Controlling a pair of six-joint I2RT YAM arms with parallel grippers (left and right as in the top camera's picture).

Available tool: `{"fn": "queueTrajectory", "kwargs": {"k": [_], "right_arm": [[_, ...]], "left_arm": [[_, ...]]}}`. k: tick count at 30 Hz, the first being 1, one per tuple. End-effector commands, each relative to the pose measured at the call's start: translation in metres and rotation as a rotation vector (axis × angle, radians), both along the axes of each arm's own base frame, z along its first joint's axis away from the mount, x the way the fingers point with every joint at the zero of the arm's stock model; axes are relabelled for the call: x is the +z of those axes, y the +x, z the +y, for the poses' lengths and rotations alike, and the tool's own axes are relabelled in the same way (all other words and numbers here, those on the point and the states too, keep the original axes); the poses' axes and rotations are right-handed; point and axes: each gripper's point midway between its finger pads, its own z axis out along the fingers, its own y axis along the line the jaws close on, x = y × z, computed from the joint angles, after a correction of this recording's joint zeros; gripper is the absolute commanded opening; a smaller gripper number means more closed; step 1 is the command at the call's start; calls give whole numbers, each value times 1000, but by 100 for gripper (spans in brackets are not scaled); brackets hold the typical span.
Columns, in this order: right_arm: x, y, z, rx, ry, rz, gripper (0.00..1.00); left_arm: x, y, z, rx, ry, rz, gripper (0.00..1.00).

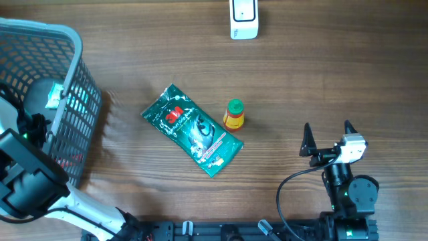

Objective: Scan the item barcode
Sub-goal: 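Reach the left gripper into the basket and grasp the green-capped jar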

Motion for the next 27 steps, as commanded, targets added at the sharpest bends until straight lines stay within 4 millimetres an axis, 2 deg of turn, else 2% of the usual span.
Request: {"fn": "queueTrajectory", "kwargs": {"k": [1,3,6,7,8,9,11,14,16,18,19,20,21,23,26,27], "right_arm": [[1,0,1,6,-9,-8,100],[1,0,1,6,-9,-8,100],[1,0,1,6,-9,-8,100],[1,0,1,6,-9,-8,100],[1,0,1,6,-9,-8,100],[1,0,1,6,-9,-8,100],[1,0,1,6,-9,-8,100],[1,0,1,6,-9,-8,100],[1,0,1,6,-9,-8,100],[1,0,1,6,-9,-8,100],[1,0,1,6,-9,-8,100],[1,0,1,6,-9,-8,100],[1,0,1,6,-9,-8,100],[1,0,1,6,-9,-8,100],[1,0,1,6,-9,-8,100],[1,0,1,6,-9,-8,100]], "left_arm": [[3,8,-12,-15,-69,-67,57],[26,19,-15,-68,-64,-153,55],[83,32,-14,-160,21,-283,55],[95,34,-14,-174,39,-311,56],[131,40,-19,-215,86,-409,56],[148,43,-23,-226,105,-459,56],[201,48,-41,-275,154,-633,57],[260,41,-69,-341,228,-800,57],[298,43,-100,-436,262,-928,60],[327,56,-145,-607,227,-1065,60],[334,61,-167,-673,200,-1102,60],[339,69,-200,-772,158,-1133,60],[340,73,-218,-823,129,-1142,60],[328,87,-286,-1028,52,-1108,59],[308,91,-346,-1227,7,-1039,58],[296,91,-372,-1312,-4,-995,58]]}}
